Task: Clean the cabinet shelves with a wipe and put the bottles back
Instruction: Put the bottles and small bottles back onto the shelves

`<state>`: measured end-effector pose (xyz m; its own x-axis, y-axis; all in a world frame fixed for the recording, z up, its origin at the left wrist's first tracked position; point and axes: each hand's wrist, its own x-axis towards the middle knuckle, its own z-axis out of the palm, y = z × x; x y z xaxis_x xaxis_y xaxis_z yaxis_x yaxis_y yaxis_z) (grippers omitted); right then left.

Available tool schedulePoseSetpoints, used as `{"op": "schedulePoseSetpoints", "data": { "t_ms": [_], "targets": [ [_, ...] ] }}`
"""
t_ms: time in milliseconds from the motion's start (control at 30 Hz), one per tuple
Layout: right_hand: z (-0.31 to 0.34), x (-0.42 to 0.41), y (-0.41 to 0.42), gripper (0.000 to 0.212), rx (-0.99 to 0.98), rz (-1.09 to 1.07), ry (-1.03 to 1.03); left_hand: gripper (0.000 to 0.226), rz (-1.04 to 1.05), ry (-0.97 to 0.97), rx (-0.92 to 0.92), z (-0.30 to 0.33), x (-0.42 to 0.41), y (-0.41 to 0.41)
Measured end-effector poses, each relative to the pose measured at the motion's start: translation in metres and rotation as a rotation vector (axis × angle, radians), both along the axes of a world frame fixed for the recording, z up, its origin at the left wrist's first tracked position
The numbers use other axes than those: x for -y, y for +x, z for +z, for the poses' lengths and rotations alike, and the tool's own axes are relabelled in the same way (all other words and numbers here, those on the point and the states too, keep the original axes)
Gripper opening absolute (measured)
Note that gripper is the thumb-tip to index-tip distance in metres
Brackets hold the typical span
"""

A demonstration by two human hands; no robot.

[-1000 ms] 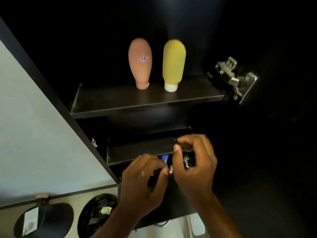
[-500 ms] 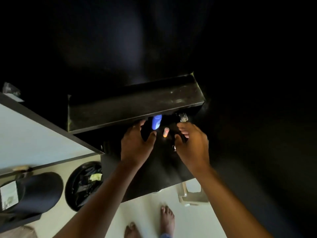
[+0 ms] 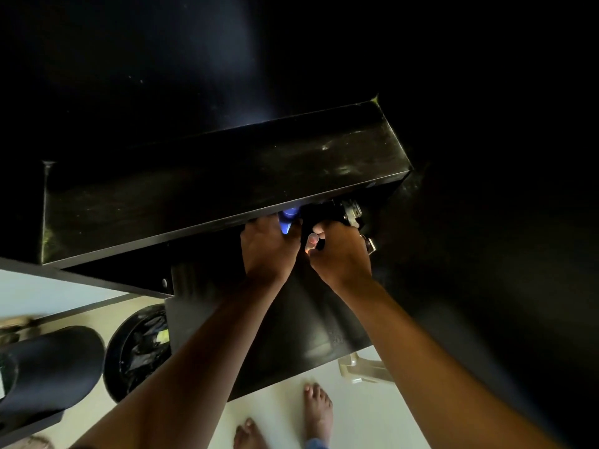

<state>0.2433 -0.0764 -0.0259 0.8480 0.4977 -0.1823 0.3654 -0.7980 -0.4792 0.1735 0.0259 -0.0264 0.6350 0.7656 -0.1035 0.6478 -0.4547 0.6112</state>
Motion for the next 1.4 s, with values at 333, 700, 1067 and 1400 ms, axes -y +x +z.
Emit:
{"op": "schedulePoseSetpoints", "data": {
  "t_ms": [333,700,1067,1400],
  "targets": [
    [-0.015,-0.014,-0.005,0.012,-0.010,0.007,0.122,0.036,0.038,-0.019,0.144,0.005,-0.008,-0.039],
    [-0.017,-0.067,-0.014,0.013,0.042,0.294,0.126,0.026,0.100,-0.095,0.354,0.002,-0.021,-0.119],
    [0.019,-0.015,-0.058,0.035,-0.026,0.211,0.259,0.034,0.017,-0.228,0.333,0.029,-0.001,-0.145],
    [0.125,0.038,-0.102,0.027,-0.289,0.372,0.372,0.038,-0.195,-0.156,0.380,0.135,0.020,-0.168]
  ]
}}
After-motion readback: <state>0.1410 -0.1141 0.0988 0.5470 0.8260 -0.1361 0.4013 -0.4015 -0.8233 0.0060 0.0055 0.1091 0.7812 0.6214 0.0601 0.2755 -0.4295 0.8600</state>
